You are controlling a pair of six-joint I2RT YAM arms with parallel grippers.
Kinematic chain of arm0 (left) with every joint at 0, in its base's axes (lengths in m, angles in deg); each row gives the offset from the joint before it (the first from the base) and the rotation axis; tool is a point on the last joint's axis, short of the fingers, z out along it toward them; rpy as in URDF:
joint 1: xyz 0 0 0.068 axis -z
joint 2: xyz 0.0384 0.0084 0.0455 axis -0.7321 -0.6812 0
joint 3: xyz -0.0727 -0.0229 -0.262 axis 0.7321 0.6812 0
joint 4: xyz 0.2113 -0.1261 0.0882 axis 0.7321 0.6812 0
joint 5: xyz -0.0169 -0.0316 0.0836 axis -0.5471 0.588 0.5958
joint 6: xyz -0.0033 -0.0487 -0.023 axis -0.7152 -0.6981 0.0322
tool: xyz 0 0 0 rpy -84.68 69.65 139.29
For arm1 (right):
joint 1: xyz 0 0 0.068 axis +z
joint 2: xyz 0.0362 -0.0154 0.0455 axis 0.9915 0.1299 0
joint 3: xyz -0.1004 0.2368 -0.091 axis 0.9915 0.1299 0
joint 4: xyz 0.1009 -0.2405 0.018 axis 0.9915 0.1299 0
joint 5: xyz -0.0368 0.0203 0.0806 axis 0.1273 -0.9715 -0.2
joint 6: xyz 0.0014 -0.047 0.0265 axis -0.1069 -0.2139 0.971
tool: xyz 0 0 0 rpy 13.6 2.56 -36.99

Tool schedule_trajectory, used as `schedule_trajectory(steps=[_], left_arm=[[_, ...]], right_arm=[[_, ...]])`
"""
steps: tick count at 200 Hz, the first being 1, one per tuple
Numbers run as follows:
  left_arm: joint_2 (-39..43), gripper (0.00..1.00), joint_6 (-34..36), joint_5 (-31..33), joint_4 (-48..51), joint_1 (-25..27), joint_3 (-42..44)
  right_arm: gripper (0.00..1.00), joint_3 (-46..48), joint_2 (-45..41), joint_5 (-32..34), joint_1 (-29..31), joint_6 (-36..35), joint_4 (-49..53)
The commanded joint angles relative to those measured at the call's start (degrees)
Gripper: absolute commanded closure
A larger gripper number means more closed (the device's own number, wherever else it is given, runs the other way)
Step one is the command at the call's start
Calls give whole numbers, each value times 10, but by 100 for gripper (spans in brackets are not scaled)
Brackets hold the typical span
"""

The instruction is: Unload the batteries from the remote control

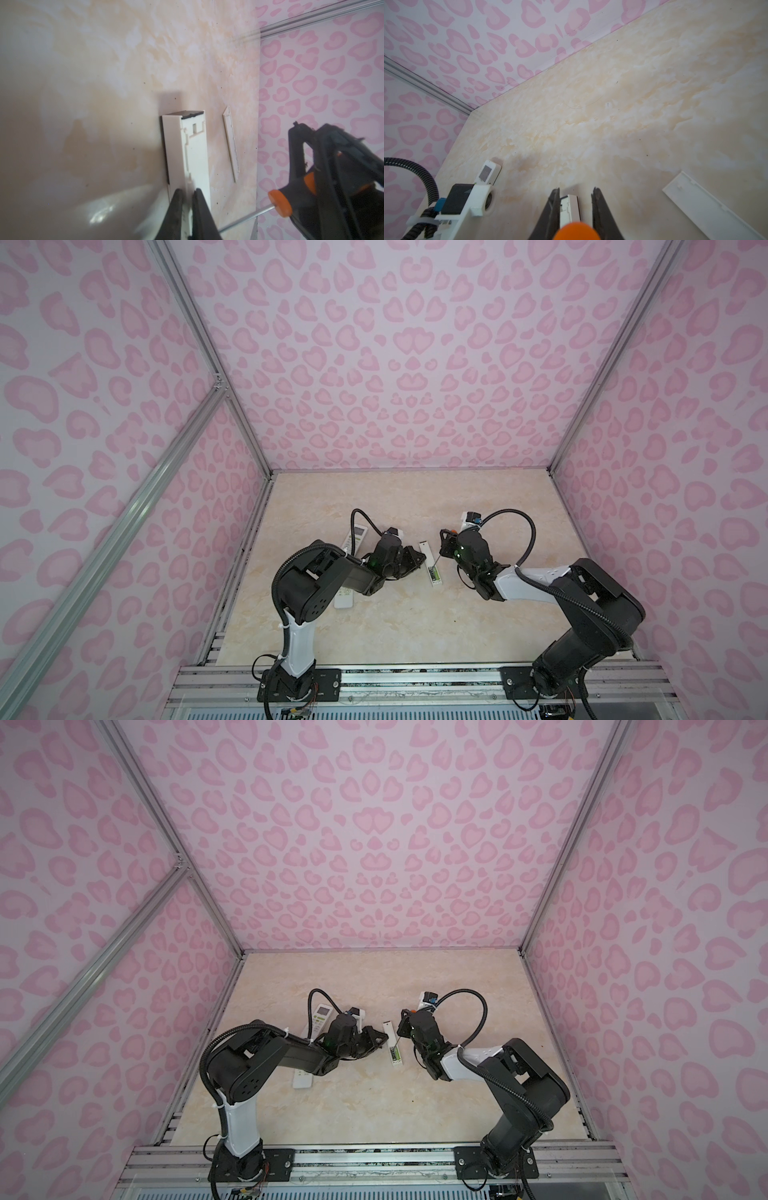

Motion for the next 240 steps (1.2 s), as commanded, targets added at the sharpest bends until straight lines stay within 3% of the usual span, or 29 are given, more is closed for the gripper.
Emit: schedule_trajectory(steps=[1, 125, 240], left_arm=[[2, 86, 11, 17, 69, 0, 2], [4, 87, 13, 23, 73, 0, 3], [16, 87, 20, 26, 80, 1, 3]], right_arm=[[100, 2, -4, 11, 0, -8, 0], [100, 1, -4, -27, -2, 0, -20], [100, -5, -20, -15, 5, -15, 10]])
